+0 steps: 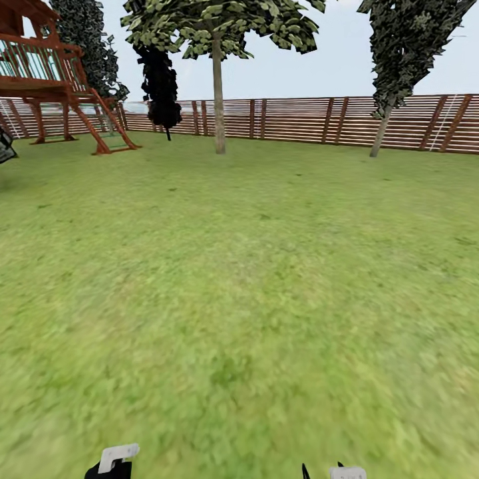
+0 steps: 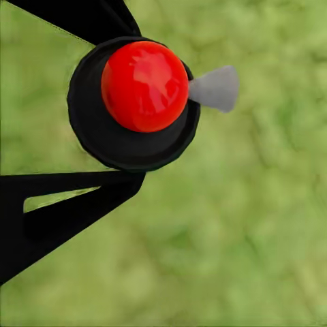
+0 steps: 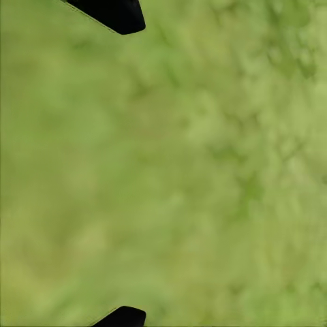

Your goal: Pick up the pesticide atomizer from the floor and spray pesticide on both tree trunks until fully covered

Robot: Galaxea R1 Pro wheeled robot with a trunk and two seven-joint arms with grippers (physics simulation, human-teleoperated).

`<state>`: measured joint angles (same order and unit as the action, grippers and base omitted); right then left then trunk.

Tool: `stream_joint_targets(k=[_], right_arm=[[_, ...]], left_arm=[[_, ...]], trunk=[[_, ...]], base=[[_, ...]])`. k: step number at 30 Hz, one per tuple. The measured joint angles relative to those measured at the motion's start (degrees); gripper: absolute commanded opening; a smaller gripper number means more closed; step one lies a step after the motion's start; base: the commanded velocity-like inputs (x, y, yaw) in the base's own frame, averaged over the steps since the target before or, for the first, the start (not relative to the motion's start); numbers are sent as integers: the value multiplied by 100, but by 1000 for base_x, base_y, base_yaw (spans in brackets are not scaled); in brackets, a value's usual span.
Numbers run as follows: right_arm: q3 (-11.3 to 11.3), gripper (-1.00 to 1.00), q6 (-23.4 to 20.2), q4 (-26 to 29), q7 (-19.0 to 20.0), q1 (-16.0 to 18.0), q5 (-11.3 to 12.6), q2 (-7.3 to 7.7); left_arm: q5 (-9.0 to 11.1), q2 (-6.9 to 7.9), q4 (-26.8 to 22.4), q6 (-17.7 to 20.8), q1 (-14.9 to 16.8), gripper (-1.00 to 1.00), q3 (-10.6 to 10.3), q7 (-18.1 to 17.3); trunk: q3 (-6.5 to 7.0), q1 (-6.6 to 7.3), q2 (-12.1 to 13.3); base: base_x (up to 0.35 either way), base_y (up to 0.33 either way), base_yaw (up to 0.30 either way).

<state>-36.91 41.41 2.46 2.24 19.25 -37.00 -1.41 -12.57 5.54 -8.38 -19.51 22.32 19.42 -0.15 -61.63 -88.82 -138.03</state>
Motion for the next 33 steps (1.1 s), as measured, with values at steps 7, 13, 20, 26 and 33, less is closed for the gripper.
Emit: stream_joint_targets(k=[7, 13, 20, 26, 33], right_arm=[[0, 100, 3, 0, 2, 0, -1, -2], [0, 100, 3, 0, -2, 0, -1, 0], [0, 100, 3, 0, -2, 0, -1, 0], [0, 100, 2, 0, 2, 0, 0, 0], [0, 100, 1, 0, 0, 0, 0, -3]], left_arm=[[0, 0, -1, 0, 0, -100, 0, 0], [0, 0, 1, 0, 0, -100, 0, 0], [0, 0, 0, 0, 0, -100, 0, 0], [0, 0, 2, 0, 0, -100, 0, 0], [0, 0, -1, 0, 0, -100, 0, 0]], trunk=[[0, 0, 0], [0, 0, 0], [0, 0, 0], [0, 0, 0], [0, 0, 0]], base=[[339, 0, 0], [339, 0, 0], [339, 0, 0], [339, 0, 0], [339, 0, 0]])
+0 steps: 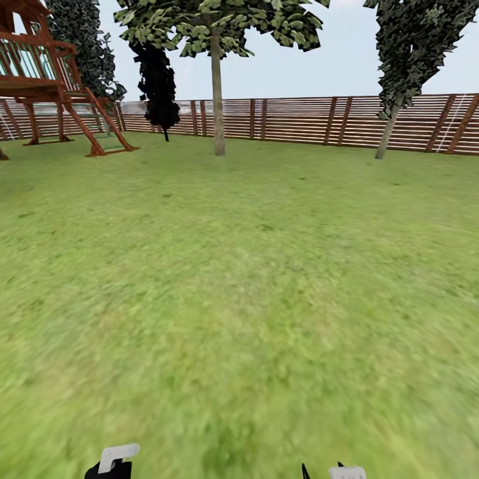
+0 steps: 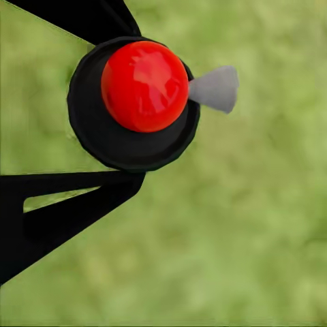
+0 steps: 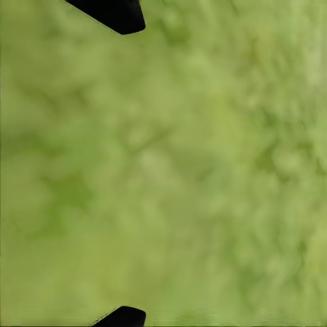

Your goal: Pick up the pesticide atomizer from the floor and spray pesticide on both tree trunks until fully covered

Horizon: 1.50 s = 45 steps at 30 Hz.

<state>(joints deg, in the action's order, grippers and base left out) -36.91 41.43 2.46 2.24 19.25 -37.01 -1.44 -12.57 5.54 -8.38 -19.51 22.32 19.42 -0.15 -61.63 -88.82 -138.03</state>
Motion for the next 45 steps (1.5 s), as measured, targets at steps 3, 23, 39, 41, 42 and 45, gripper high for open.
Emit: stream_joint_targets(k=[3, 23, 39, 41, 42, 45], right_arm=[[-1, 100, -1, 0, 1, 0, 0, 3], [0, 100, -1, 0, 2, 0, 0, 2], [-1, 100, 0, -1, -3, 0, 0, 2], [0, 100, 0, -2, 1, 0, 0, 3], [0, 100, 3, -1, 0, 0, 0, 1], [-1, 100, 2, 0, -1, 0, 0, 3]], left_arm=[[0, 0, -3, 0, 0, -100, 0, 0], [-2, 0, -4, 0, 0, -100, 0, 0], [0, 0, -5, 0, 0, -100, 0, 0], [0, 0, -5, 0, 0, -100, 0, 0], [0, 0, -5, 0, 0, -100, 0, 0], [0, 0, -5, 0, 0, -100, 0, 0]], trunk=[[0, 0, 0], [0, 0, 0], [0, 0, 0], [0, 0, 0], [0, 0, 0], [0, 0, 0]], base=[[339, 0, 0], [339, 0, 0], [339, 0, 0], [339, 0, 0], [339, 0, 0], [339, 0, 0]])
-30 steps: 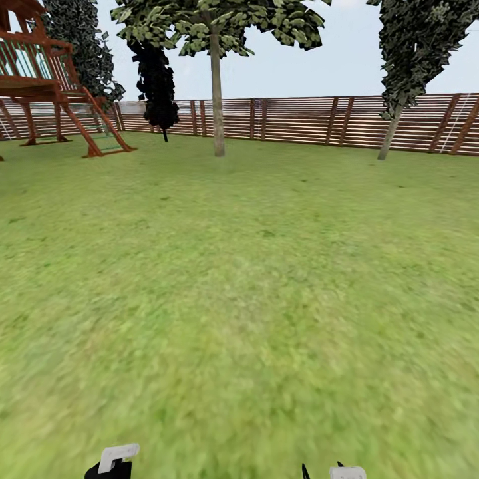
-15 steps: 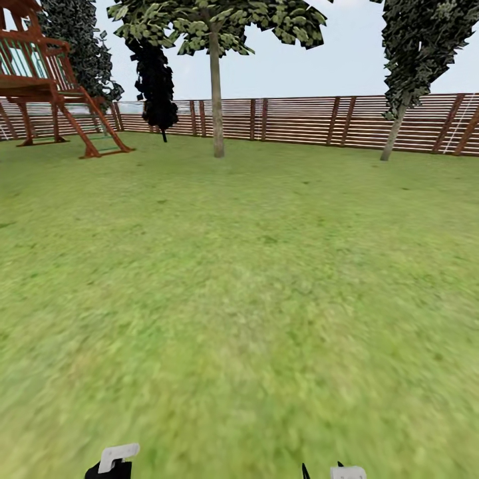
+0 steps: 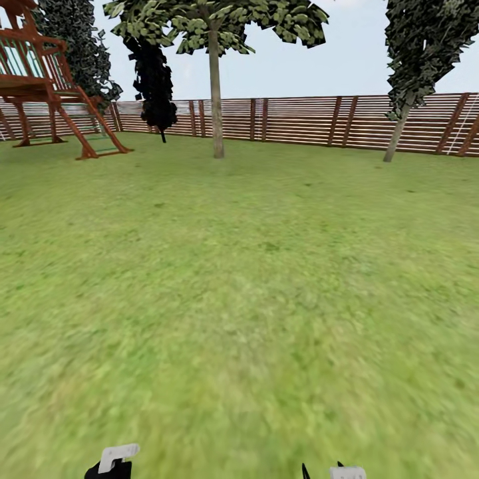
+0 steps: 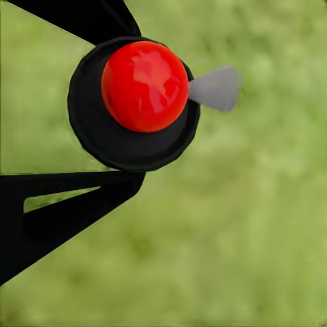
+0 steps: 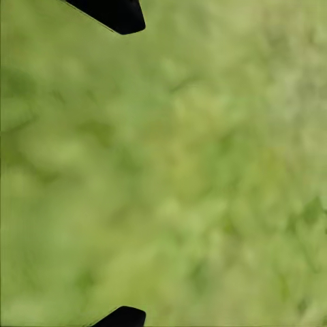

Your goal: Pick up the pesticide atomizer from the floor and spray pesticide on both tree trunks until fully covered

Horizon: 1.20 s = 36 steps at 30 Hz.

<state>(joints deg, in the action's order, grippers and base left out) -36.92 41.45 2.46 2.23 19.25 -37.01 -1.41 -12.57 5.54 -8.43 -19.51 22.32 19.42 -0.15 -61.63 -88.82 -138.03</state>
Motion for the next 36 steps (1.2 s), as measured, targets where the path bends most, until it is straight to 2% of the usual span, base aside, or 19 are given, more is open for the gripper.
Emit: stream_joint_targets(k=[36], right_arm=[[0, 100, -2, 0, 1, 0, 0, 0]], left_arm=[[0, 0, 0, 0, 0, -100, 5, 0]], trunk=[[0, 0, 0]], base=[[339, 0, 0]])
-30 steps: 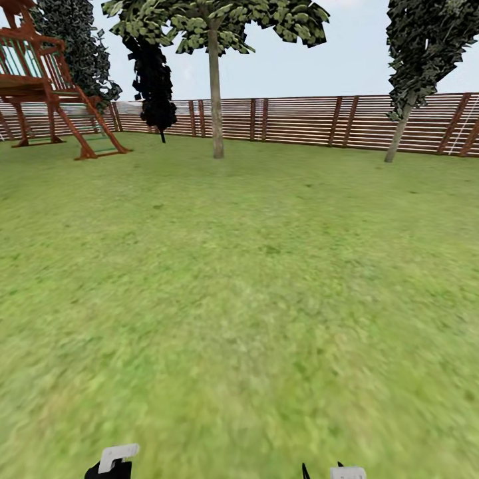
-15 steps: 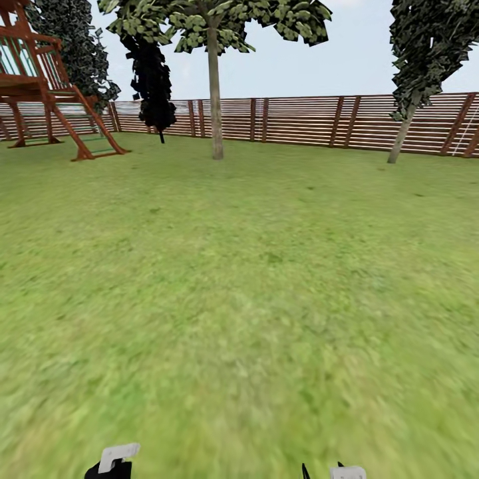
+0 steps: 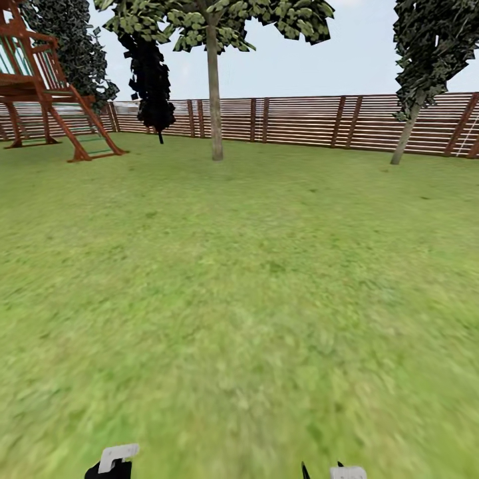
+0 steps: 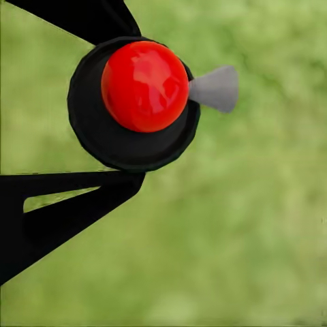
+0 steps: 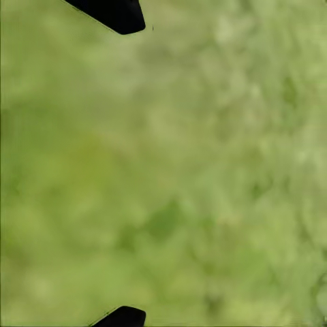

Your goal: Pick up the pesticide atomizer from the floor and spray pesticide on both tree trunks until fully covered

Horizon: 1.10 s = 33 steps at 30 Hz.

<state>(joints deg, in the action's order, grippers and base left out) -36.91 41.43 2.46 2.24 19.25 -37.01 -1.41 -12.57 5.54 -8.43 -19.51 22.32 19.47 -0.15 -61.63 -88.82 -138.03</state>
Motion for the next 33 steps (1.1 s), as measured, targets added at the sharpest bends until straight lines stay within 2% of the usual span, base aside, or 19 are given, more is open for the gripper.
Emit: stream_joint_targets(k=[33], right_arm=[[0, 100, -2, 0, 0, 0, 1, 0]], left_arm=[[0, 0, 0, 0, 0, -100, -6, 0]], trunk=[[0, 0, 0]], base=[[339, 0, 0]])
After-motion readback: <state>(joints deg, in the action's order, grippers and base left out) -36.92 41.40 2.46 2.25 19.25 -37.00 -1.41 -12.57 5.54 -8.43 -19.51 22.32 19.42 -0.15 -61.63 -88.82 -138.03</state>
